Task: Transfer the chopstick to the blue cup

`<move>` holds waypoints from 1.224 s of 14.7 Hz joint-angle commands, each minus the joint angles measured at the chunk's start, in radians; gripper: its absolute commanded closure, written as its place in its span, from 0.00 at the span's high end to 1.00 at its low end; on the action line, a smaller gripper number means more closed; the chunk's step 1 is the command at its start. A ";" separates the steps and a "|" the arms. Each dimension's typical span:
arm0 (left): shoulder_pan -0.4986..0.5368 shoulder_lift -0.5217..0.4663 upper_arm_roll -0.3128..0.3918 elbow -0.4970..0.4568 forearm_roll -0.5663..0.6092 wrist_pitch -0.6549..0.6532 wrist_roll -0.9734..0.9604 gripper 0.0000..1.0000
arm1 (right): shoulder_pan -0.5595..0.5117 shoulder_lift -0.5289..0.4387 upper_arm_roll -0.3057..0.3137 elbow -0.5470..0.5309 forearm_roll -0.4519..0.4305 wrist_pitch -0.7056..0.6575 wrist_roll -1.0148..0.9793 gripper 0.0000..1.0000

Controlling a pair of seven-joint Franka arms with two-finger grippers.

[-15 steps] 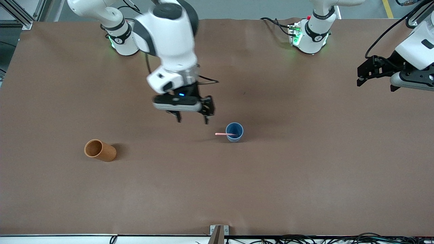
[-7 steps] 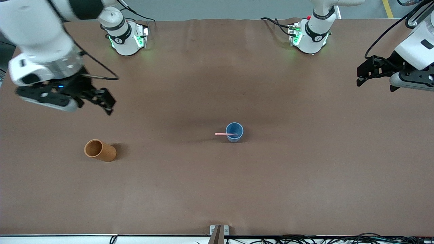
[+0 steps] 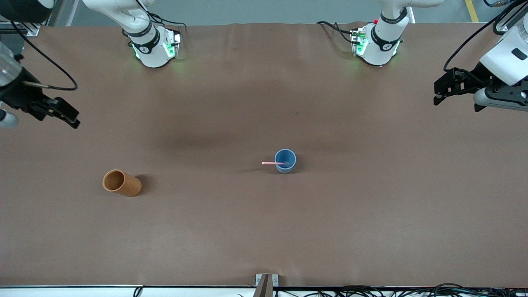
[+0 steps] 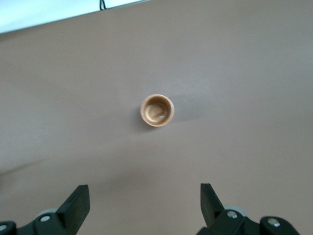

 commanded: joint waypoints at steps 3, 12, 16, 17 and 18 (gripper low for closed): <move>0.014 -0.001 -0.007 0.004 -0.013 0.005 0.006 1.00 | -0.070 -0.035 0.019 0.121 0.039 -0.158 -0.125 1.00; 0.020 -0.001 -0.015 0.005 -0.016 0.004 -0.003 1.00 | -0.108 0.019 0.020 0.258 0.097 -0.331 -0.139 1.00; 0.018 -0.001 -0.015 0.005 -0.016 0.001 -0.003 1.00 | -0.116 0.054 0.020 0.249 0.088 -0.303 -0.211 1.00; 0.018 -0.001 -0.015 0.005 -0.016 0.001 -0.004 1.00 | -0.116 0.059 0.020 0.249 0.085 -0.288 -0.229 1.00; 0.018 -0.001 -0.015 0.005 -0.016 0.001 -0.004 1.00 | -0.113 0.060 0.019 0.247 0.083 -0.271 -0.237 1.00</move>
